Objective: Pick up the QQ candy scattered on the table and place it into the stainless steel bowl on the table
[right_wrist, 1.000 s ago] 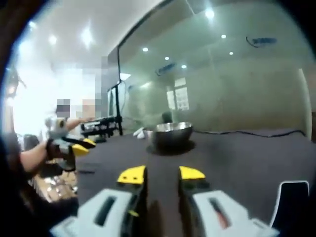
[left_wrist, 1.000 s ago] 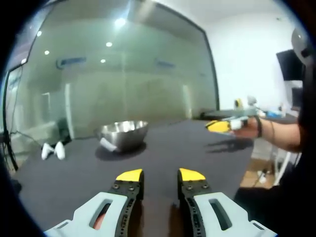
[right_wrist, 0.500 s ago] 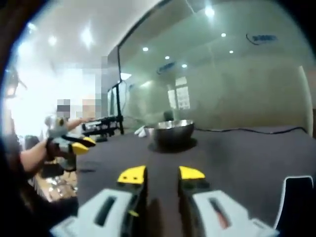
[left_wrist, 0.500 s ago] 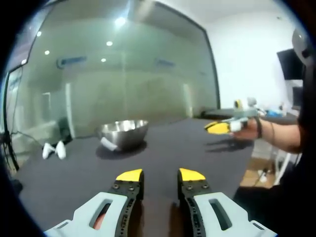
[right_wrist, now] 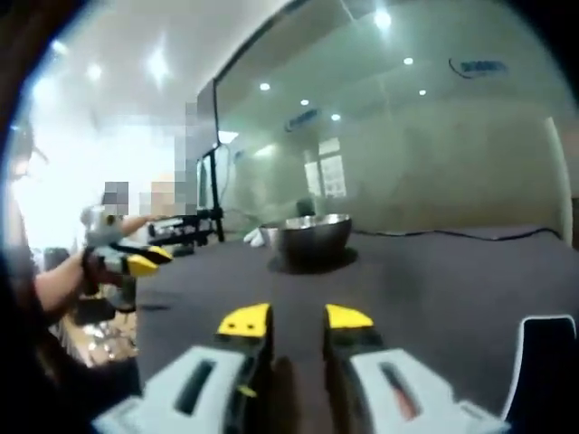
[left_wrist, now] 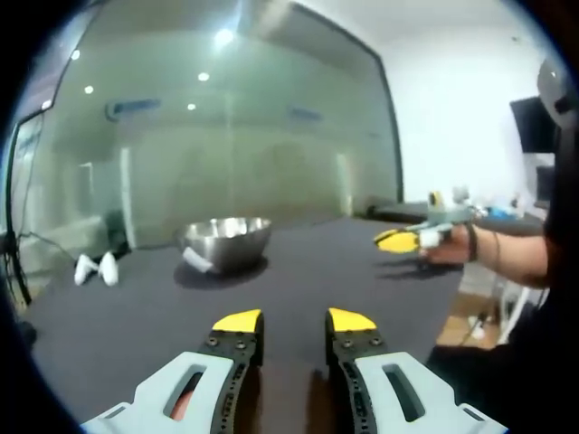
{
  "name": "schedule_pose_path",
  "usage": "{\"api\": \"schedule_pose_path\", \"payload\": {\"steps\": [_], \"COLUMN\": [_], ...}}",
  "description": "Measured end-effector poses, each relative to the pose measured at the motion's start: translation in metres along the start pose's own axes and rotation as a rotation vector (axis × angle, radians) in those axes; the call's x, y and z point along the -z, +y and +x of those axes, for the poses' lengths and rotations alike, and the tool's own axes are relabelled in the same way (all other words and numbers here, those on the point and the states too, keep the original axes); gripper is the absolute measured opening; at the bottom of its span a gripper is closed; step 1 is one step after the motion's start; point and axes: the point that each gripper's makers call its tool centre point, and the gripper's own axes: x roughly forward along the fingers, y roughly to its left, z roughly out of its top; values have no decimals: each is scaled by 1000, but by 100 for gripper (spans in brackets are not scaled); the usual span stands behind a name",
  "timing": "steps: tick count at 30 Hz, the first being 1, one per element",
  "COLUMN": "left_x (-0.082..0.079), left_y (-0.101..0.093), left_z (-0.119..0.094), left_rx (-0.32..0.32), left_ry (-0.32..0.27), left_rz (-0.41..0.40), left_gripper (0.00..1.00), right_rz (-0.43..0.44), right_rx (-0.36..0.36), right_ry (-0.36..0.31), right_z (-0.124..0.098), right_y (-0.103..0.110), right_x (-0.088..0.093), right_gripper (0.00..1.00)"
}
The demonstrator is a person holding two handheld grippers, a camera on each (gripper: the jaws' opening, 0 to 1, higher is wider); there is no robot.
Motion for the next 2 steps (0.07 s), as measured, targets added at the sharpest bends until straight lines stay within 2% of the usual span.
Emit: {"api": "schedule_pose_path", "payload": {"steps": [2], "left_x": [0], "left_y": [0], "left_z": [0], "left_rx": [0], "left_ry": [1], "left_rz": [5], "left_gripper": [29], "right_rz": [-2], "right_rx": [0], "right_ry": [1], "right_z": [0], "right_y": [0], "right_x": [0], "right_gripper": [22]}}
